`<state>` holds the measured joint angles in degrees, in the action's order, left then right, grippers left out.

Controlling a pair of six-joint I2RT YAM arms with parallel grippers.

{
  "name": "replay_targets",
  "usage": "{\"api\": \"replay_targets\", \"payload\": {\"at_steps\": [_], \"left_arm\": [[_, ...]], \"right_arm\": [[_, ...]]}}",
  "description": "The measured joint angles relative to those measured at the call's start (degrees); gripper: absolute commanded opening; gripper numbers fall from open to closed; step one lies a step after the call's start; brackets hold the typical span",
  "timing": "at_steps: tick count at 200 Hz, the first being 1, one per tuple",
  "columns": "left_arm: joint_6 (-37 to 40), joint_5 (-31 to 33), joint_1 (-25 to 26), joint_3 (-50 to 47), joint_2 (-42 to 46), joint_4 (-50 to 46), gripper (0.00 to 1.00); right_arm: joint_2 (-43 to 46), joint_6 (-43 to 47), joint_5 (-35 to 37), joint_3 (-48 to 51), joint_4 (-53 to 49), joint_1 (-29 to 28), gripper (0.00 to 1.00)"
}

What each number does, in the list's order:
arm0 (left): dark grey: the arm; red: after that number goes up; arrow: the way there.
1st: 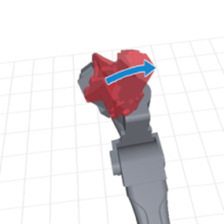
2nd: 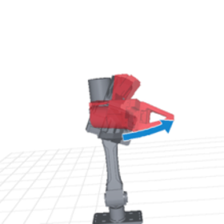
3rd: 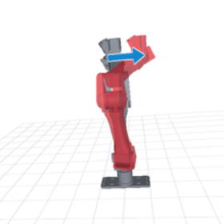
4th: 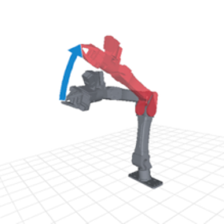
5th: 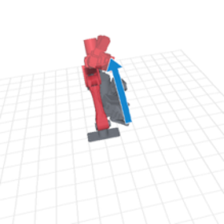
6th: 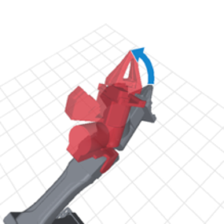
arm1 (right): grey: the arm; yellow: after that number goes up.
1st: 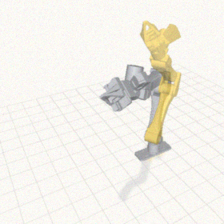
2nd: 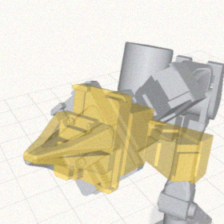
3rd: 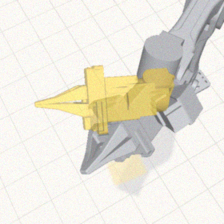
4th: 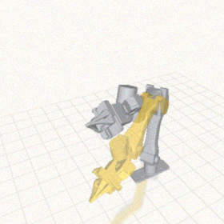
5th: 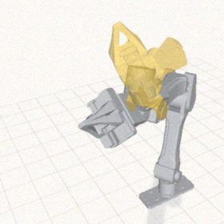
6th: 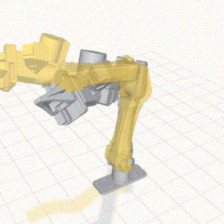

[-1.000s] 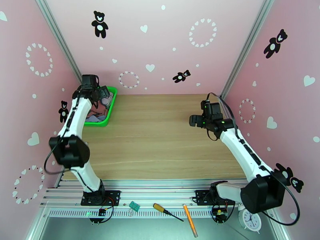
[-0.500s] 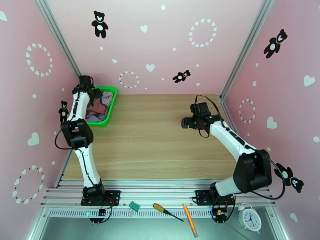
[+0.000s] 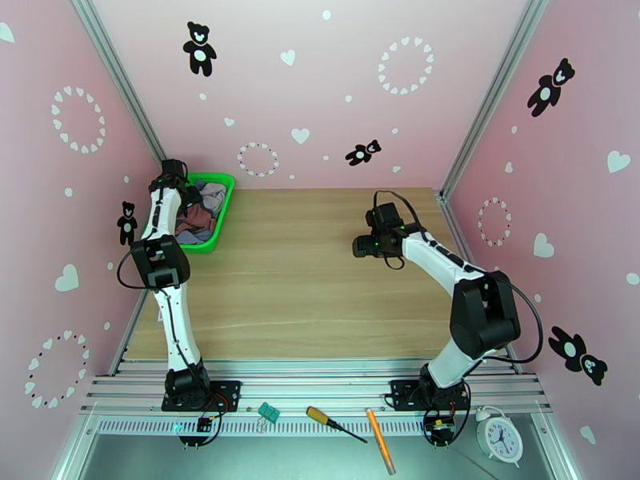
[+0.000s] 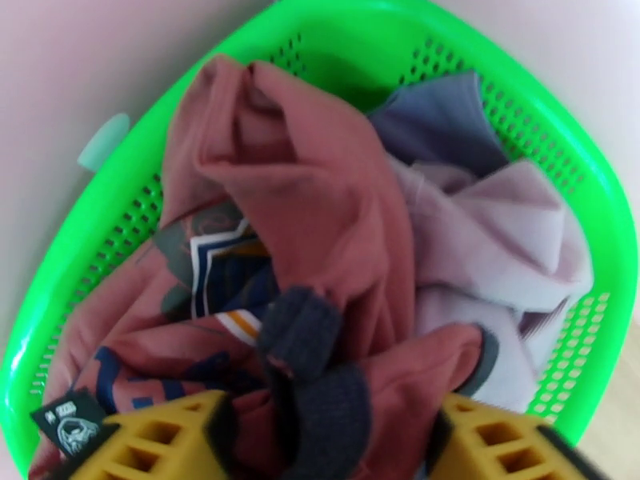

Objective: Fold and stack the mixed laundry pile

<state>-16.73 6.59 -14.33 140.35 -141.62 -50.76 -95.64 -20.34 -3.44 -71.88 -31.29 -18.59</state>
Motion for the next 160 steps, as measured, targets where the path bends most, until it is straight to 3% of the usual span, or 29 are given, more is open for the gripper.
{"api": "replay_targets", "payload": {"at_steps": [17, 83, 122, 160], "left_arm": [[0.2, -0.1, 0.0, -0.7, 0.0, 0.7, 0.00], [1.0, -1.8, 0.0, -2.9, 3.7, 0.2, 0.00], [0.5, -6.5, 0.0, -3.0, 15.3, -2.3, 0.00], [0.4, -13.1, 0.9, 4.2, 28.2, -6.2, 0.00]], "right_arm": [[0.0, 0.0, 0.0, -0.7, 0.0, -0.8, 0.78], [2.7, -0.1, 0.8, -1.0, -2.3, -1.6, 0.74], [12.4, -0.1, 1.2, -0.9, -3.5, -1.7, 0.74], [23.6, -0.7, 0.8, 1.3, -3.2, -1.6, 0.74]]}}
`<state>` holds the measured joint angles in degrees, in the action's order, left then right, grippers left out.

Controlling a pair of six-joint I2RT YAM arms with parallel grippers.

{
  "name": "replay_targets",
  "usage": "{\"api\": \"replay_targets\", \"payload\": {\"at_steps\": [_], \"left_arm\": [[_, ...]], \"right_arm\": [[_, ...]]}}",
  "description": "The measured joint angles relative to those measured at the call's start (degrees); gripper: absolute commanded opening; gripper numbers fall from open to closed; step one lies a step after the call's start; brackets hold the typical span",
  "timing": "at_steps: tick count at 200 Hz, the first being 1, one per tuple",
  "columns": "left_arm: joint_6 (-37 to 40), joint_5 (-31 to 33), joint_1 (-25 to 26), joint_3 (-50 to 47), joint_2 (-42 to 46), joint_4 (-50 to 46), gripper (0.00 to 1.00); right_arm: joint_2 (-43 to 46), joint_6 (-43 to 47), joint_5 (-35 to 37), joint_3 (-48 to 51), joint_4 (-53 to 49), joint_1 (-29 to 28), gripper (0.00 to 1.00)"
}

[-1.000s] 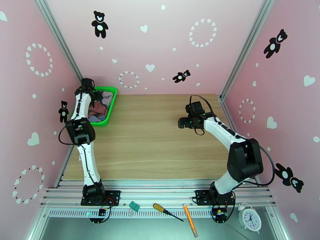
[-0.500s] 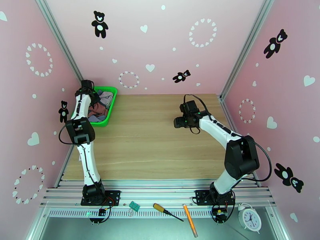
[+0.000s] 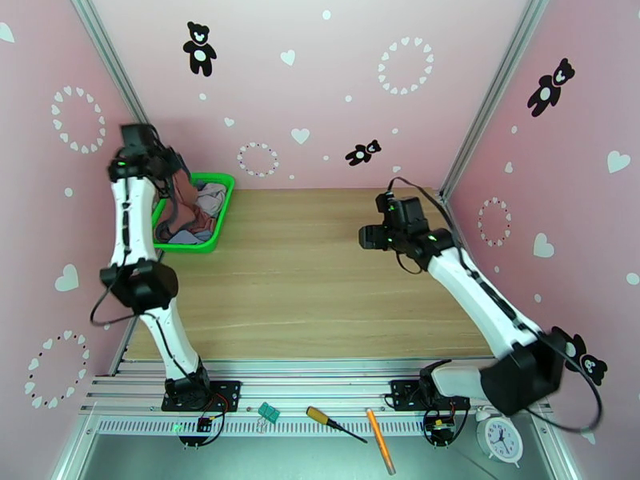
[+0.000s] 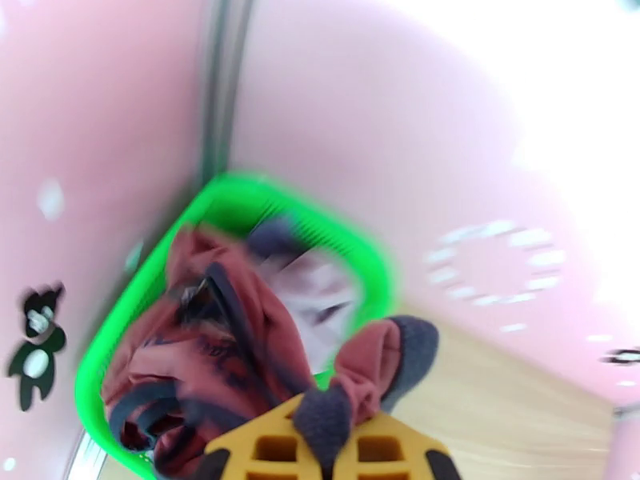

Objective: Fold and stack the mixed laundry pile

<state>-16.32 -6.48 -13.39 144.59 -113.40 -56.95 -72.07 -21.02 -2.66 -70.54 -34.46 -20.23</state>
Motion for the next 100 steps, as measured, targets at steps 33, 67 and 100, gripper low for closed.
{"api": "replay_targets", "payload": {"at_steps": [33, 67, 100], "left_arm": [[-0.3, -6.4, 3.1, 8.2, 6.3, -3.7, 0.00], [-2.2, -12.8, 7.4, 8.6, 12.3, -5.5, 0.00], [-5.5, -18.1, 11.1, 6.2, 18.3, -5.2, 0.00]], "right_arm": [[8.5, -1.1, -0.3, 2.1, 0.2, 0.0, 0.74], [16.2, -1.5, -5.0, 4.5, 2.4, 0.0, 0.79], [18.1, -1.0, -14.3, 5.8, 6.2, -2.9, 0.84]]}}
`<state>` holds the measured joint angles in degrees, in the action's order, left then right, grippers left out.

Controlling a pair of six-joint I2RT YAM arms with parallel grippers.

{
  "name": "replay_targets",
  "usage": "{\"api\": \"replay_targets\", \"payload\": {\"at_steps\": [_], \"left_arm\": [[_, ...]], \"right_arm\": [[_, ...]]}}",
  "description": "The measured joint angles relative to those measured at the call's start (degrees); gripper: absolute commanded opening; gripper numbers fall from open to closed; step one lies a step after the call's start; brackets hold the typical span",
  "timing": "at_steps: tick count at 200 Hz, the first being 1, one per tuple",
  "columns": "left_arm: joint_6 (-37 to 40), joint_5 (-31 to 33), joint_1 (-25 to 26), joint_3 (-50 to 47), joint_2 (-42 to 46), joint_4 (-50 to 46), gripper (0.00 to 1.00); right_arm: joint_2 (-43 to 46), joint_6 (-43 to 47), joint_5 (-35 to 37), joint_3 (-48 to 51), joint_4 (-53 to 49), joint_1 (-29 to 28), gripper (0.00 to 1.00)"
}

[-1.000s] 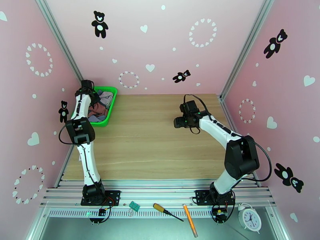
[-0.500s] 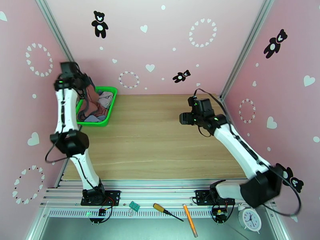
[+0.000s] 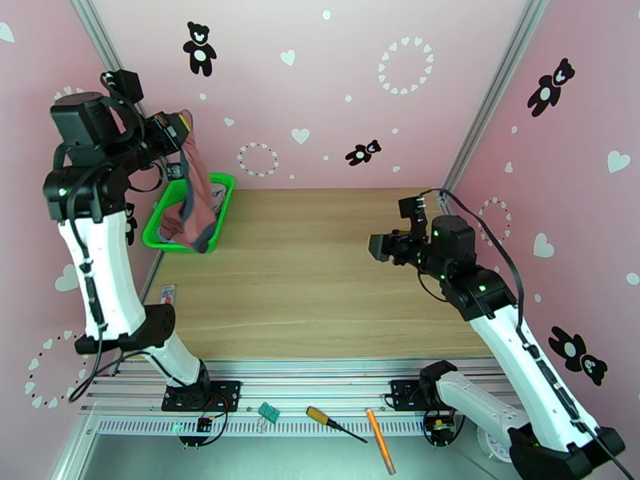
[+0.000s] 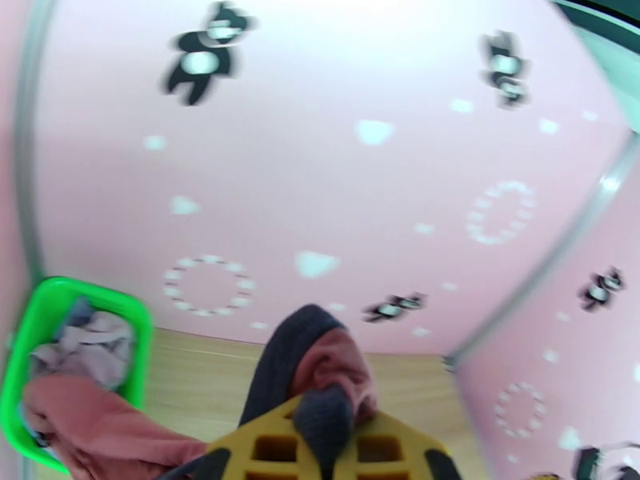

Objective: Fold and stack the mixed laundry pile

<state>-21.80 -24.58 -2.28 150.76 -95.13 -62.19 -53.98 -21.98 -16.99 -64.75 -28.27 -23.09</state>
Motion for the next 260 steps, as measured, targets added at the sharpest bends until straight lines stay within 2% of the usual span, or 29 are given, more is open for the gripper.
{"api": "replay_targets", "payload": {"at_steps": [34, 47, 57, 86, 108, 142, 185, 218, 223, 241, 258, 259, 260], "left_arm": [[-3.2, -3.0, 3.3, -3.1, 5.8, 1.3, 0.00], [-4.0, -3.3, 5.3, -3.7, 7.2, 1.5, 0.00], [-4.2, -3.1, 7.0, -4.3, 7.9, 1.7, 0.00], [-4.4, -1.3, 11.3, -7.1, 8.7, 1.9, 0.00], [-4.4, 0.3, 12.5, -8.8, 8.1, 1.8, 0.00], [-4.4, 2.2, 12.6, -10.4, 7.3, 1.7, 0.00], [-4.3, 3.2, 12.7, -12.3, 7.3, 1.9, 0.00], [-4.3, 3.6, 12.7, -13.4, 7.3, 2.4, 0.00], [-4.3, 3.6, 12.7, -13.4, 7.3, 2.6, 0.00], [-4.1, 3.6, 12.7, -13.6, 7.3, 3.0, 0.00], [-3.7, 4.1, 12.7, -13.6, 7.4, 3.0, 0.00], [-3.7, 4.1, 12.7, -13.6, 7.4, 2.9, 0.00], [-3.7, 4.1, 12.7, -13.6, 7.4, 2.9, 0.00]], "right_arm": [[-4.1, 3.7, -2.7, -1.2, 1.3, -13.0, 0.88], [-8.1, 5.9, -2.2, -3.2, 1.1, -19.6, 0.98], [-11.2, 7.4, -1.3, -5.1, 1.0, -23.9, 0.99], [-21.0, 11.8, 5.6, -12.5, 1.5, -38.0, 0.99], [-26.1, 13.4, 11.3, -15.9, 4.1, -44.9, 0.99], [-32.6, 14.0, 19.6, -18.9, 12.9, -47.8, 0.99], [-38.4, 12.6, 27.3, -19.5, 26.4, -48.6, 0.99], [-46.2, 12.9, 35.5, -24.9, 32.8, -48.6, 0.99], [-47.5, 13.1, 36.7, -26.0, 33.5, -48.6, 0.96], [-51.2, 13.5, 41.4, -29.9, 34.3, -48.2, 0.61], [-53.2, 13.8, 44.4, -33.7, 32.7, -47.3, 0.43], [-53.3, 13.7, 44.5, -33.8, 32.6, -47.2, 0.41], [-53.3, 13.2, 44.8, -34.1, 32.5, -47.1, 0.34]]}}
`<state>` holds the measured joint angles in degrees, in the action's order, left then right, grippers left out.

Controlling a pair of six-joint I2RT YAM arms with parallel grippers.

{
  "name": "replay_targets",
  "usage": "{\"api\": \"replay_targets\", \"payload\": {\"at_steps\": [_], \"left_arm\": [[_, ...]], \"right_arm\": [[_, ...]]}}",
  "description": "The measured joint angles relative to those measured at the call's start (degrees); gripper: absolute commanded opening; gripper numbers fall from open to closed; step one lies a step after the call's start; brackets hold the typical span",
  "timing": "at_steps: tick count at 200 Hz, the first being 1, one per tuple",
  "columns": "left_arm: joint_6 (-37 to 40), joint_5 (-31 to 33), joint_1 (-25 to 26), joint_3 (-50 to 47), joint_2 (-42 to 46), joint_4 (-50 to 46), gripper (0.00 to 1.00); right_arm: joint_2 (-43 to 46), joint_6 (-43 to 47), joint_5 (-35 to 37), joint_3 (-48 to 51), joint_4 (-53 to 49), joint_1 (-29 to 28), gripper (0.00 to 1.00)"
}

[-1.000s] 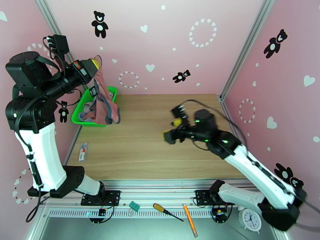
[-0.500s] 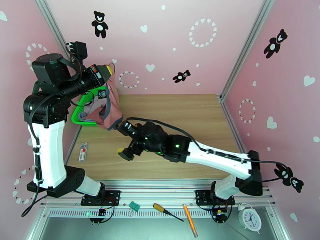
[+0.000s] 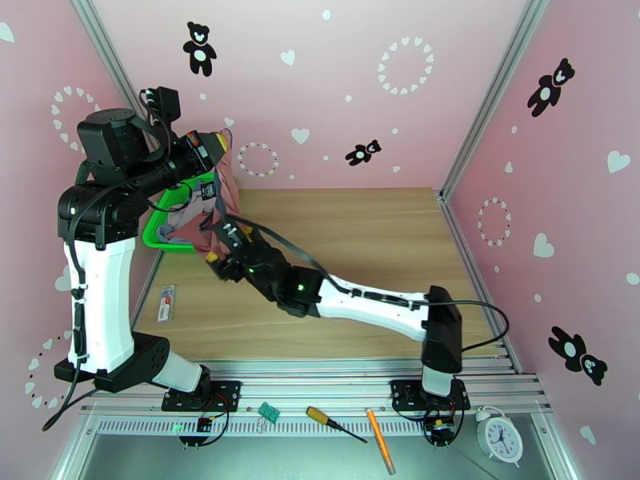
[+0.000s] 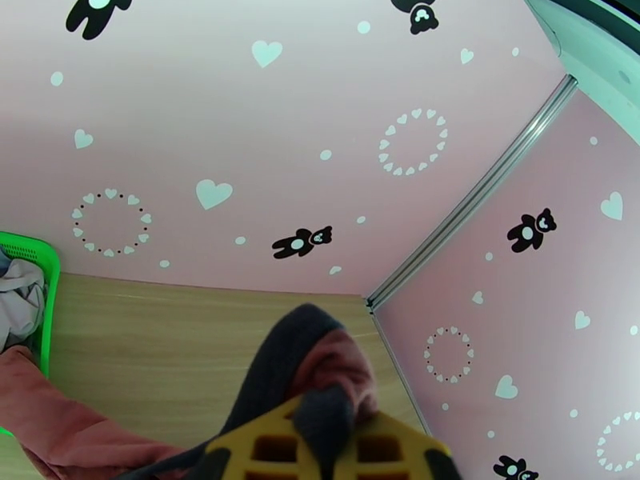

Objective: Fold and stack the mixed laundry pile

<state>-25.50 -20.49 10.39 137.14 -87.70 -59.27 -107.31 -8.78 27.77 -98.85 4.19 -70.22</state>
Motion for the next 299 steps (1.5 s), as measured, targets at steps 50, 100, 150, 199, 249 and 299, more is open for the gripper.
{"api": "replay_targets", "payload": {"at_steps": [50, 100, 150, 199, 249, 299], "left_arm": [[2.6, 8.2, 0.2, 5.4, 0.0, -2.2, 0.00], [3.4, 14.5, 0.9, 5.9, -0.9, 0.8, 0.00], [3.1, 8.0, 1.4, 5.2, -3.6, 3.1, 0.00], [1.3, -2.6, 1.5, 4.4, -1.6, 1.2, 0.00], [-0.3, -6.3, 2.4, -3.9, 6.5, 0.1, 0.00], [0.4, 1.3, 2.2, -4.6, 2.7, 0.4, 0.00]], "right_arm": [[2.8, 2.2, 1.1, -11.0, -14.4, 8.7, 0.00], [8.6, 1.9, -8.8, -24.7, -27.4, 26.5, 0.00], [14.6, 3.3, -13.7, -27.5, -33.8, 29.7, 0.00], [22.1, 5.0, -15.3, -27.5, -41.5, 29.8, 0.00], [26.4, 7.1, -16.9, -27.5, -46.3, 29.8, 0.00], [15.6, 9.0, -15.1, -35.1, -47.3, 32.2, 0.00]]}}
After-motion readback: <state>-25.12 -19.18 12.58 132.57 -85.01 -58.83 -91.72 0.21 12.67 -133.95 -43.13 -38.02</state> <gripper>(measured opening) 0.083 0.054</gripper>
